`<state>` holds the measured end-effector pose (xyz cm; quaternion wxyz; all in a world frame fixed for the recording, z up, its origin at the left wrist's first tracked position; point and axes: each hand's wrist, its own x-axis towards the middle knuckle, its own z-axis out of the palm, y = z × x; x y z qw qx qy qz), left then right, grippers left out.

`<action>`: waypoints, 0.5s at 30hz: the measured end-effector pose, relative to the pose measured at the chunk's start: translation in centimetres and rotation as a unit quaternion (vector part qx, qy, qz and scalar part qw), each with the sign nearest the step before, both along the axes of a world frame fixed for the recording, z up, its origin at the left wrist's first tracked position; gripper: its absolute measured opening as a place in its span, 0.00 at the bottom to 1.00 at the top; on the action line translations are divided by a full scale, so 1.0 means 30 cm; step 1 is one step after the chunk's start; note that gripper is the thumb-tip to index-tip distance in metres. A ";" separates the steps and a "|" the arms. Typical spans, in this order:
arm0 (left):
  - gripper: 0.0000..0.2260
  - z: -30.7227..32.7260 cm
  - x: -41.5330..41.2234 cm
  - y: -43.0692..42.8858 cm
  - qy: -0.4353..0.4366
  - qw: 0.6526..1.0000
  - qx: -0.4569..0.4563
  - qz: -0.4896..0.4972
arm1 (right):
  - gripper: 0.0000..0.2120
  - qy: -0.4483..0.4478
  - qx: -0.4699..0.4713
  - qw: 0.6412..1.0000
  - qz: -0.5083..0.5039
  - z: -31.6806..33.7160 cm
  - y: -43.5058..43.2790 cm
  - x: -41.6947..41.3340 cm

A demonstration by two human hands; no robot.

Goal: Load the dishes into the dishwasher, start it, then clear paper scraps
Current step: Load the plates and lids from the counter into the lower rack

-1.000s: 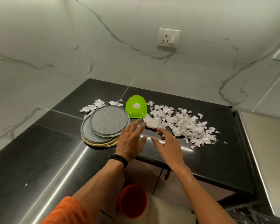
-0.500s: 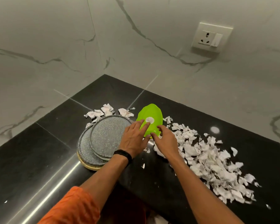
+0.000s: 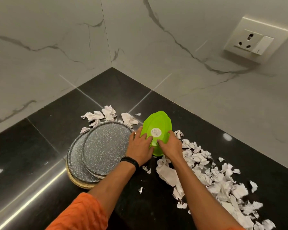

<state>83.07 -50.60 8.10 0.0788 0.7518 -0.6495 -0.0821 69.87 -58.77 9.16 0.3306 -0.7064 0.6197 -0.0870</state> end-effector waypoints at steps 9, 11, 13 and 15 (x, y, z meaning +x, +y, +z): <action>0.23 -0.003 0.038 -0.016 0.009 0.998 -0.051 0.020 | 0.32 -0.216 0.078 0.959 -0.168 -0.052 -0.079 0.038; 0.24 0.021 0.049 -0.007 0.014 0.999 -0.044 0.021 | 0.22 -0.303 0.094 0.931 -0.182 -0.025 -0.074 0.047; 0.24 0.043 0.059 0.003 0.019 0.998 -0.054 0.023 | 0.20 -0.340 0.065 0.922 -0.175 0.018 -0.063 0.060; 0.25 0.068 0.073 0.016 0.006 0.996 -0.085 0.018 | 0.20 -0.359 0.012 0.921 -0.151 0.073 -0.039 0.079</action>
